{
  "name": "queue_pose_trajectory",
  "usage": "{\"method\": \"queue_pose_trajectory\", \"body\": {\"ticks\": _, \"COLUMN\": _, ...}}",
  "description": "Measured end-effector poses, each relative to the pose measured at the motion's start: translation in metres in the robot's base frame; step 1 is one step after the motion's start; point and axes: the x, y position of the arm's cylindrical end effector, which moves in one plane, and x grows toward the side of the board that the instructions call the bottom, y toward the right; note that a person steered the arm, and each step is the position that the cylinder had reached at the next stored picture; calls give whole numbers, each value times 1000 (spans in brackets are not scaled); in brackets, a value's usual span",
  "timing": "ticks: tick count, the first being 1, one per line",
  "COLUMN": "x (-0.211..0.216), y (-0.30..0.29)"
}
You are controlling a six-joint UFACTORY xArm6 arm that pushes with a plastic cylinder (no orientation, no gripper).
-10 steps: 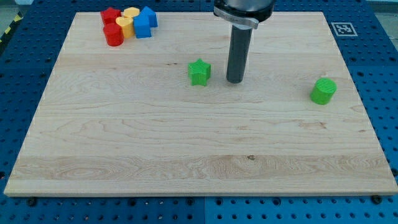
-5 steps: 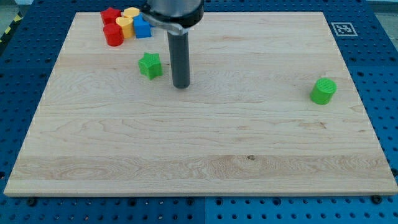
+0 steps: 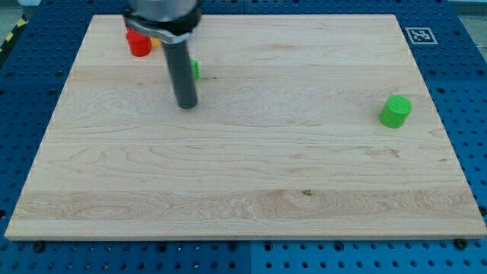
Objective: Move the green star close to the red circle
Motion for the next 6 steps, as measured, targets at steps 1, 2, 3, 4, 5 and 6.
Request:
{"method": "queue_pose_trajectory", "body": {"ticks": 1, "x": -22, "y": 29}}
{"method": "queue_pose_trajectory", "body": {"ticks": 2, "x": -47, "y": 18}}
{"method": "queue_pose_trajectory", "body": {"ticks": 3, "x": -78, "y": -11}}
{"method": "queue_pose_trajectory", "body": {"ticks": 4, "x": -92, "y": -24}}
{"method": "queue_pose_trajectory", "body": {"ticks": 5, "x": -78, "y": 10}}
{"method": "queue_pose_trajectory", "body": {"ticks": 6, "x": -45, "y": 15}}
